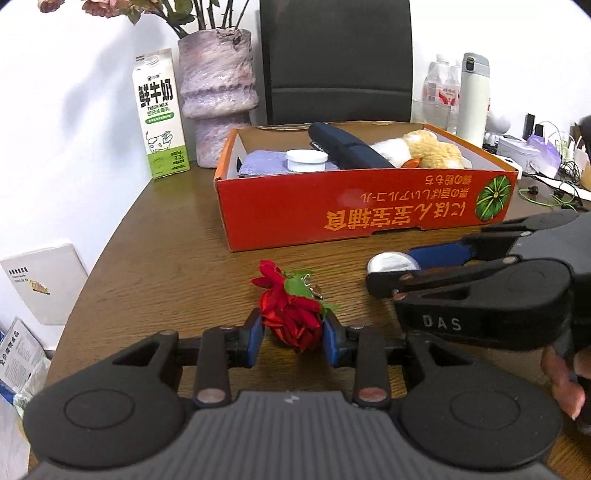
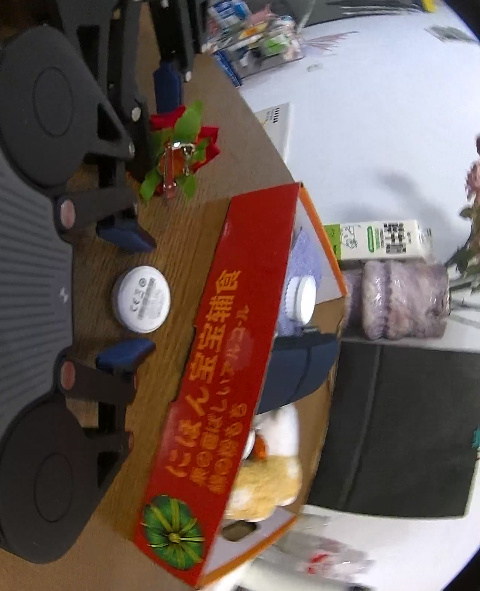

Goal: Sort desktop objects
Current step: 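Grasp the red rose with left tool while right tool grasps the white round device, then drop the red rose into the box with left tool while right tool drops the white device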

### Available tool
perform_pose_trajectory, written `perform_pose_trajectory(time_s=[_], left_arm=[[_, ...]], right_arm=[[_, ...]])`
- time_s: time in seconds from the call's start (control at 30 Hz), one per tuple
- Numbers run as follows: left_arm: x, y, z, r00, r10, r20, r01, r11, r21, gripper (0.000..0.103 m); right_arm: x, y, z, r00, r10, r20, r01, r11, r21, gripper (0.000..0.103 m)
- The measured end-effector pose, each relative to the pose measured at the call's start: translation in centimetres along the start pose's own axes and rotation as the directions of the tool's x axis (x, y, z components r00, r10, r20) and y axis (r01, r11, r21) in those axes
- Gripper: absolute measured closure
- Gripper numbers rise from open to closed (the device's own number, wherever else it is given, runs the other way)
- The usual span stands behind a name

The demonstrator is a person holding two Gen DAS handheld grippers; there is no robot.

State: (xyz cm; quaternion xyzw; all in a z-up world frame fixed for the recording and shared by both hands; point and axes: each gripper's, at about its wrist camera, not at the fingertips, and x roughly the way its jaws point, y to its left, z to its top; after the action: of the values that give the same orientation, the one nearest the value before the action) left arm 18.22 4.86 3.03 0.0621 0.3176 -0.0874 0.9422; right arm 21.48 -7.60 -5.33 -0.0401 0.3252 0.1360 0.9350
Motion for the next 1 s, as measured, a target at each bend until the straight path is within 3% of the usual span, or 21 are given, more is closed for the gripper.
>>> perform_pose_trajectory(time_s=[0.23,0.5,0.77,1.0], left_arm=[[-0.3,0.5,-0.1,1.0,0.012,0.016,-0.011,0.999,-0.041,0.07],[-2.5,-0.8,1.0,0.993,0.016,0.119,-0.006,0.997,-0.081,0.07],[-2.6,-3.5,4.5,0.985,-0.001,0.175,0.02,0.994,-0.103,0.069],[-2.0,-4.5,9.2,0.957,-0.008,0.29,0.061,0.983,-0.175,0.069]], right_arm=[[-2.4,-0.8,-0.6,0.997,-0.031,0.063,0.029,0.999,0.032,0.065],[-5.4,-2.5,-0.6,0.987,-0.075,0.139,0.063,0.994,0.087,0.065],[-7.8,-5.2,1.0,0.97,-0.096,0.223,0.06,0.985,0.165,0.065],[-7.8,-7.9,4.1,0.947,-0.151,0.284,0.091,0.973,0.213,0.065]])
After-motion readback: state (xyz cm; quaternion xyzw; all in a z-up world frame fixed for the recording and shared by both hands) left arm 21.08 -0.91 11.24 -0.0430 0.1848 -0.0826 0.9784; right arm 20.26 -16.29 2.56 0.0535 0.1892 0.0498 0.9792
